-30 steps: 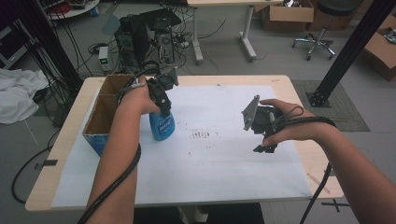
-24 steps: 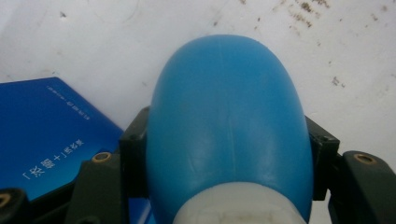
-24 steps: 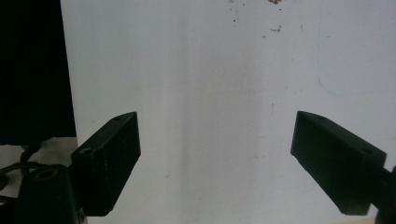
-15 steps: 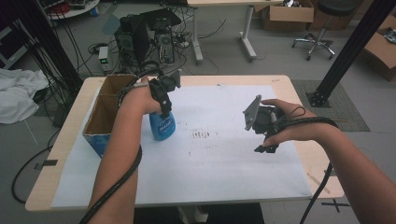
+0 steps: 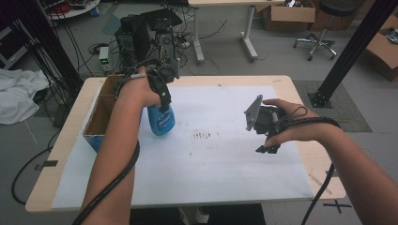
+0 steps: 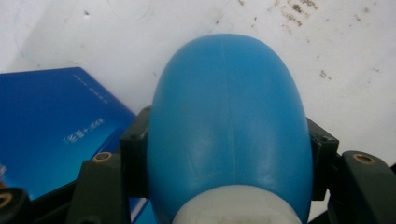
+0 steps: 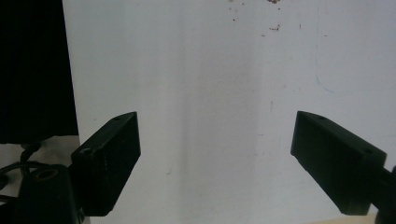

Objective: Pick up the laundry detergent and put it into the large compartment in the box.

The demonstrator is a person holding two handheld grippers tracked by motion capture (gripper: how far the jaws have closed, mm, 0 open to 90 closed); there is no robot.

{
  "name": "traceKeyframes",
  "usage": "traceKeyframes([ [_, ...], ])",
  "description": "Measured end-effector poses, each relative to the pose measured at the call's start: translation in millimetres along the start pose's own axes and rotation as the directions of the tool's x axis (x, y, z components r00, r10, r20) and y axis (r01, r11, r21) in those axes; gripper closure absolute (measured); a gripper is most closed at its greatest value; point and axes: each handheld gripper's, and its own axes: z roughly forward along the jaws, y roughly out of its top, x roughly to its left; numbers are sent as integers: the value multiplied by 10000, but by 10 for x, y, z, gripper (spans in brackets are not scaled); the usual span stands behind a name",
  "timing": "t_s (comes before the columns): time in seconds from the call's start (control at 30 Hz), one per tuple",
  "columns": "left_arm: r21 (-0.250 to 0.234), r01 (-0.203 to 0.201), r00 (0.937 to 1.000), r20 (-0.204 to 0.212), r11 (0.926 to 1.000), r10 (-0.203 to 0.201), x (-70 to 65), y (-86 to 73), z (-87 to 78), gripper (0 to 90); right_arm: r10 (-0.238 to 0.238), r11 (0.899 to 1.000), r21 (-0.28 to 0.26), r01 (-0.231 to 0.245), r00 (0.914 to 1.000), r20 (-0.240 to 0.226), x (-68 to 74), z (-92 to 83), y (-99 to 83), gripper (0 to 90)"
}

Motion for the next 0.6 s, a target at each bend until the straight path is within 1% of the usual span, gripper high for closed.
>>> traceKeyframes([
  [0.13,-18,304,9995,83,9995,-304,-5,-24,-139,380,-7,10000,-27,7,10000,18,2,-13,7,158],
  [0.2,43,591,9981,197,9982,-592,1,-38,-226,380,-2,10000,-59,3,10000,45,-1,-19,5,158],
  [0.23,87,655,9976,227,9978,-657,6,-45,-270,380,14,9999,-104,-13,10000,44,-3,-17,4,158],
  [0.3,31,932,9952,312,9956,-933,15,-71,-370,380,-1,10000,-99,2,10000,71,-11,-24,7,158],
  [0.33,17,1110,9932,362,9938,-1110,27,-87,-424,380,4,9999,-137,-3,10000,68,-14,-27,9,158],
  [0.37,-16,1358,9898,433,9907,-1356,39,-104,-477,380,-5,9999,-157,6,10000,58,-19,-29,11,158],
  [0.47,-32,1852,9818,428,9827,-1849,77,-164,-669,379,-24,9999,-165,25,10000,82,-33,-34,19,158],
  [0.53,-92,2281,9728,439,9736,-2275,93,-201,-797,379,-65,9998,-200,67,10000,59,-41,-41,27,158],
  [0.57,-66,2394,9701,418,9709,-2389,103,-218,-865,379,-98,9997,-220,100,9999,109,-46,-46,31,158],
  [0.6,-122,2600,9649,425,9655,-2592,111,-235,-929,380,-89,9997,-212,91,9999,111,-48,-52,38,158],
])
